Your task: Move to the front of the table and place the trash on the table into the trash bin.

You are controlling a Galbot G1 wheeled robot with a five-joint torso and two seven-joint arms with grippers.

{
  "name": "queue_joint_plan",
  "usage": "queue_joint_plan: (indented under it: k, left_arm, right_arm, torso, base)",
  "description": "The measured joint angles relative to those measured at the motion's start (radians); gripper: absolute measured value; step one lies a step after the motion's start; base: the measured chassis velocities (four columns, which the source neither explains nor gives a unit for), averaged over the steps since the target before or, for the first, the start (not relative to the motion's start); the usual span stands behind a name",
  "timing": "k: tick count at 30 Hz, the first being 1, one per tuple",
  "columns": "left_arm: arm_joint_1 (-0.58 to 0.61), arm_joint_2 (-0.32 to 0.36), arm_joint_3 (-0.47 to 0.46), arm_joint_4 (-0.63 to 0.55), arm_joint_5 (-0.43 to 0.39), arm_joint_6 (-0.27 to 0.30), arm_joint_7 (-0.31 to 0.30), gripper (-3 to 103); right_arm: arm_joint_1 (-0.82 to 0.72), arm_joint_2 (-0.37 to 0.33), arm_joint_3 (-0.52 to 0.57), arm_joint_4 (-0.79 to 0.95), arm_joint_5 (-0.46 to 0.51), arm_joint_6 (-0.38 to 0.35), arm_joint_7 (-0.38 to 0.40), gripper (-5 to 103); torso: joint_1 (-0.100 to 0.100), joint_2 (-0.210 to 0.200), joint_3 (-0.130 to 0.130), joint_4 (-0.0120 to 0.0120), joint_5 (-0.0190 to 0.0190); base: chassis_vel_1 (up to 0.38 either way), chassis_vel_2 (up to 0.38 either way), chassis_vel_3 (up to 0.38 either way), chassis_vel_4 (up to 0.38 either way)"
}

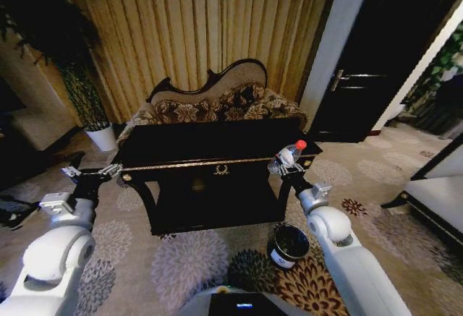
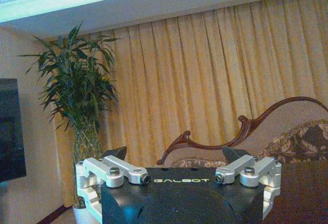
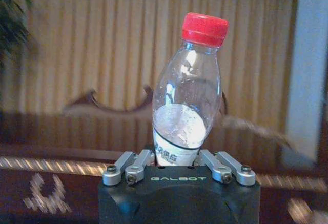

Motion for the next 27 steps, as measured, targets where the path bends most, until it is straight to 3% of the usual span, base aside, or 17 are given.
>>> queue_joint_plan:
  k: [3, 10, 14, 27]
  left_arm:
    - [-0.008, -0.001, 0.003, -0.004, 0.0, 0.0, 0.0, 100]
    - [-0.011, -0.008, -0.006, -0.017, -0.001, 0.0, 0.0, 100]
    - [-0.006, -0.02, -0.021, -0.031, -0.003, -0.002, 0.001, 100]
    - [0.004, -0.023, -0.033, -0.036, -0.005, -0.015, 0.003, 100]
  right_arm:
    - [-0.005, -0.006, 0.003, -0.142, -0.031, 0.046, 0.0, 28]
    - [0.004, -0.022, -0.016, -0.389, -0.046, 0.076, 0.0, 28]
    - [0.044, -0.017, -0.052, -0.63, -0.065, 0.135, 0.0, 28]
    - [0.189, 0.033, -0.108, -0.96, -0.135, 0.205, 0.0, 28]
  torso:
    - [0.001, -0.001, 0.001, 0.0001, 0.0]
    - [0.002, -0.001, 0.001, -0.0001, 0.0]
    - [0.001, 0.0, 0.0, -0.0002, 0.0001]
    - [0.001, 0.0, 0.0, 0.0003, 0.0001]
  base:
    - [0.0, 0.0, 0.0, 0.0]
    - [0.0, 0.0, 0.0, 0.0]
    - [0.0, 0.0, 0.0, 0.0]
    - [0.0, 0.0, 0.0, 0.0]
